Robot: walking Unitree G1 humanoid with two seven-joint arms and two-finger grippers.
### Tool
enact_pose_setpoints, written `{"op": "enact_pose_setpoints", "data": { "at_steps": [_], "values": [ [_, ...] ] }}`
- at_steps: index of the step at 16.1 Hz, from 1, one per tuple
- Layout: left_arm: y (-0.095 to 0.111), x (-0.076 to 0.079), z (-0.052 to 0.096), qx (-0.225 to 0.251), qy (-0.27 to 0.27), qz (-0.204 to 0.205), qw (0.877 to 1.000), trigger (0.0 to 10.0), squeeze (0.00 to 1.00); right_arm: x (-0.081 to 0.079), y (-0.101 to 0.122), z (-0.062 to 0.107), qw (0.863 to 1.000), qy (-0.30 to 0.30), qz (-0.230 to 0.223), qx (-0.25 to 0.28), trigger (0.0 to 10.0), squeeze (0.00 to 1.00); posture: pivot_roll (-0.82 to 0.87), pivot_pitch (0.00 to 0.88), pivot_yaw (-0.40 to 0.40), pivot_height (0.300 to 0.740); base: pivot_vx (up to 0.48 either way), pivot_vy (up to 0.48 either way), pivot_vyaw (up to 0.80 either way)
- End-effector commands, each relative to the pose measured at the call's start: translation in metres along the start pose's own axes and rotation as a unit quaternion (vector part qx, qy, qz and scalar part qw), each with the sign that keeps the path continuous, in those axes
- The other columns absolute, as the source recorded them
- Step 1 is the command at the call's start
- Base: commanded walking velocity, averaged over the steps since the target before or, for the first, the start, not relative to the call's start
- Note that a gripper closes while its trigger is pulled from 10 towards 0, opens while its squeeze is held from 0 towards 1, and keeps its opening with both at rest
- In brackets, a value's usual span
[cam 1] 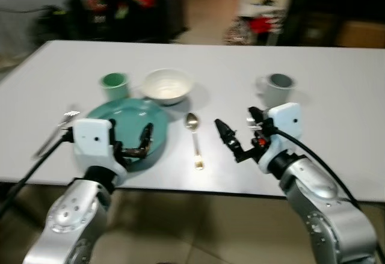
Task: Setting the table
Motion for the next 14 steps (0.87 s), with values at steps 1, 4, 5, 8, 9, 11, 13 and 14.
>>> {"op": "enact_pose_setpoints", "data": {
  "at_steps": [1,4,5,8,9,11,13,14],
  "values": [
    [0.0021,-0.0008,-0.0004,-0.002,0.001,-0.001,1.000,10.0,0.00,-0.0005,0.0055,0.0002,1.000,0.000,-0.003,0.011,10.0,0.00,-0.06,0.011,0.036,0.740,0.000,0.000,0.80],
    [0.0017,0.0036,-0.0014,-0.005,-0.012,0.001,1.000,10.0,0.00,0.0010,0.0056,0.0004,1.000,-0.007,-0.009,0.011,10.0,0.00,-0.06,0.011,0.037,0.740,0.000,0.000,0.80],
    [0.0001,0.0051,-0.0017,-0.009,-0.016,-0.007,1.000,10.0,0.00,0.0012,0.0054,0.0006,1.000,-0.006,-0.009,0.009,10.0,0.00,-0.06,0.012,0.039,0.740,0.000,0.000,0.80],
    [-0.0010,0.0038,-0.0032,-0.008,-0.011,-0.037,0.999,10.0,0.00,0.0013,0.0060,0.0007,1.000,-0.003,-0.011,0.010,10.0,0.00,-0.06,0.015,0.041,0.740,0.000,0.000,0.80],
    [-0.0002,0.0027,-0.0045,-0.007,-0.008,-0.039,0.999,10.0,0.00,0.0019,0.0064,0.0004,1.000,-0.004,-0.012,0.010,10.0,0.00,-0.06,0.014,0.041,0.740,0.000,0.000,0.80],
    [0.0007,0.0019,-0.0054,-0.005,-0.006,-0.041,0.999,10.0,0.00,0.0019,0.0068,0.0001,1.000,-0.003,-0.012,0.011,10.0,0.00,-0.06,0.014,0.041,0.740,0.000,0.000,0.80],
    [0.0012,0.0018,-0.0060,-0.002,-0.005,-0.044,0.999,10.0,0.00,0.0018,0.0077,-0.0002,1.000,-0.001,-0.015,0.011,10.0,0.00,-0.06,0.014,0.041,0.740,0.000,0.000,0.80],
    [0.0017,0.0016,-0.0063,0.000,-0.005,-0.045,0.999,10.0,0.00,0.0017,0.0085,-0.0005,1.000,-0.001,-0.017,0.014,10.0,0.00,-0.06,0.015,0.039,0.740,0.000,0.000,0.80]
  ]
}}
Point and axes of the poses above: a point about 5 cm out from each wrist's last joint towards the gripper, its own z axis pointing back from the gripper into the wrist, its own y axis along the axis of the wrist's last joint, x = y × z, the point moved 4 cm from there along -z, pointing out of the wrist towards the gripper, and after that the axes turned 5 degrees about z, right-handed, at the moved point
